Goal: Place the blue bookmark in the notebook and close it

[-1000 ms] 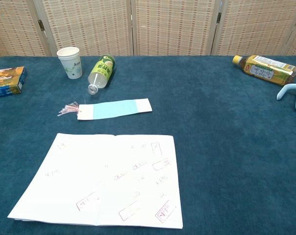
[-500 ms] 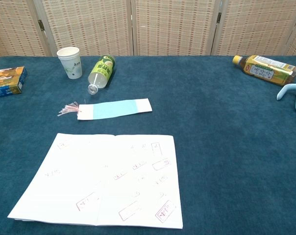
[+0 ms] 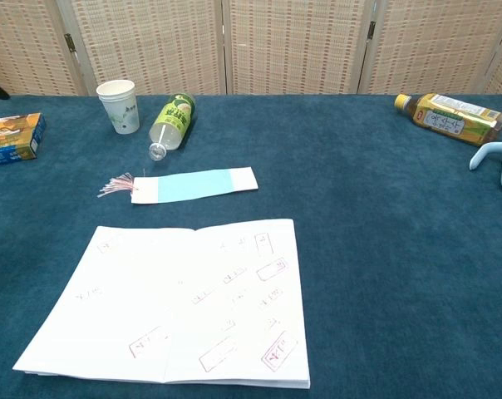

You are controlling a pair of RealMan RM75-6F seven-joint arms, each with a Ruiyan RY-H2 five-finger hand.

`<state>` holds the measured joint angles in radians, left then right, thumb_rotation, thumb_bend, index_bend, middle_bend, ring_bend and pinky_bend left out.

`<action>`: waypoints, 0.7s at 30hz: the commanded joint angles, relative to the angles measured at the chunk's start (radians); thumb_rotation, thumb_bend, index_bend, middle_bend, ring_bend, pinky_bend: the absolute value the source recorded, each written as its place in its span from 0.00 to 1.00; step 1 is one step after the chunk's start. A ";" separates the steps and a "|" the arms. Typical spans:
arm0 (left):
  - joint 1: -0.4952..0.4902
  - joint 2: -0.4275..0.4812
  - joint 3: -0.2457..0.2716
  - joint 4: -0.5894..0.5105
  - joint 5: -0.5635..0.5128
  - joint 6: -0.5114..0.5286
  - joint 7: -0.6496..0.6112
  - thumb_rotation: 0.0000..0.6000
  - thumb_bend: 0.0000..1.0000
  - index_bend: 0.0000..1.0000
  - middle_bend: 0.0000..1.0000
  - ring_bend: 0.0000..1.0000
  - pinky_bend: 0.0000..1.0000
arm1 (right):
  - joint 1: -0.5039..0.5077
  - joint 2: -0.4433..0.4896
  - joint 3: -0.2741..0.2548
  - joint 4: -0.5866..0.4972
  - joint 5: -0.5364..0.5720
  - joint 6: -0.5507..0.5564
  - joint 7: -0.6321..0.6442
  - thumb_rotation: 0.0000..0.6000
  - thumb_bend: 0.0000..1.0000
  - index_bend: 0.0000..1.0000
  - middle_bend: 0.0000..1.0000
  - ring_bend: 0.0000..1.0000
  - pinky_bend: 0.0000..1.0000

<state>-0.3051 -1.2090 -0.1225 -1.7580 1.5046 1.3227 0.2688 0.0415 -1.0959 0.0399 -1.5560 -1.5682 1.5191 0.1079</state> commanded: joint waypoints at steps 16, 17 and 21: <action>-0.302 -0.133 -0.115 0.026 -0.167 -0.310 0.071 1.00 0.36 0.25 0.10 0.13 0.09 | -0.001 0.016 -0.002 -0.020 -0.004 0.007 -0.011 1.00 0.11 0.04 0.13 0.04 0.12; -0.314 -0.146 -0.118 0.030 -0.179 -0.317 0.084 1.00 0.36 0.25 0.11 0.14 0.09 | -0.001 0.016 -0.003 -0.020 -0.004 0.008 -0.012 1.00 0.11 0.04 0.13 0.04 0.12; -0.367 -0.203 -0.129 0.059 -0.247 -0.354 0.144 1.00 0.36 0.27 0.12 0.14 0.09 | -0.004 0.018 -0.005 -0.021 -0.003 0.010 -0.012 1.00 0.11 0.04 0.13 0.04 0.12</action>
<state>-0.6476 -1.3870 -0.2433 -1.7163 1.2849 0.9880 0.3871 0.0371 -1.0777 0.0350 -1.5773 -1.5711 1.5295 0.0957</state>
